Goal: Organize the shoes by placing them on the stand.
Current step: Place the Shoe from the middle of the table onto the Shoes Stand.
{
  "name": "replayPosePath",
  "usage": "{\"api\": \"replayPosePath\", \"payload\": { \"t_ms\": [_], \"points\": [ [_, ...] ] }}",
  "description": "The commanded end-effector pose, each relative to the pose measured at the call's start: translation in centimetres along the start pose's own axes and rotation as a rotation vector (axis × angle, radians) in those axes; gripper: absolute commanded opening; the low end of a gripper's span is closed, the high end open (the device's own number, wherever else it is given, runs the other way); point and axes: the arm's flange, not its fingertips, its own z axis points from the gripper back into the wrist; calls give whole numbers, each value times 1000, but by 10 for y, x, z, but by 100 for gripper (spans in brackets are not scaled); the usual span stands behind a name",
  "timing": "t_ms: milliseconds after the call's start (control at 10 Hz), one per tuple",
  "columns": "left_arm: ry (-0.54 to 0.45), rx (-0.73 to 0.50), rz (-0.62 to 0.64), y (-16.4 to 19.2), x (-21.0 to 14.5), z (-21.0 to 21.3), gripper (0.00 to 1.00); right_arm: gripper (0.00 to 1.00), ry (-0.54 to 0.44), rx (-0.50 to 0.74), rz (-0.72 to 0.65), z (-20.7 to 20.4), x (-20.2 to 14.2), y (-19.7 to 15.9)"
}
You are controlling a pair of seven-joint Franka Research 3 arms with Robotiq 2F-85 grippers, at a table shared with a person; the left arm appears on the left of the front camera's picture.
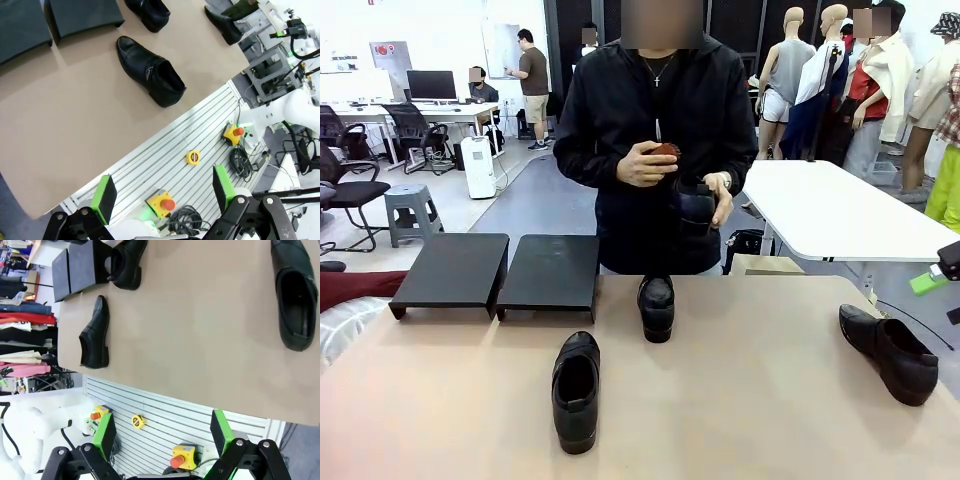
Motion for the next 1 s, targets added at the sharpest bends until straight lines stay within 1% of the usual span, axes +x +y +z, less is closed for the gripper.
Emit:
{"api": "replayPosePath", "payload": {
  "t_ms": [0, 500, 600, 700, 800, 900],
  "points": [
    [-10, -25, -18, 0, -1, 0, 100, 100, -2, 23, -14, 2, 1, 4],
    [-10, -25, -18, 0, -1, 0, 100, 100, -2, 23, -14, 2, 1, 4],
    [0, 0, 0, 0, 0, 0, 100, 100, -2, 23, -14, 2, 1, 4],
    [85, 148, -10, -46, 30, -35, 100, 100, -2, 23, -14, 2, 1, 4],
    [227, 252, -35, -86, 56, -82, 100, 100, -2, 23, -14, 2, 1, 4],
    [341, 368, -35, -113, 72, -132, 100, 100, -2, 23, -14, 2, 1, 4]
  ]
}}
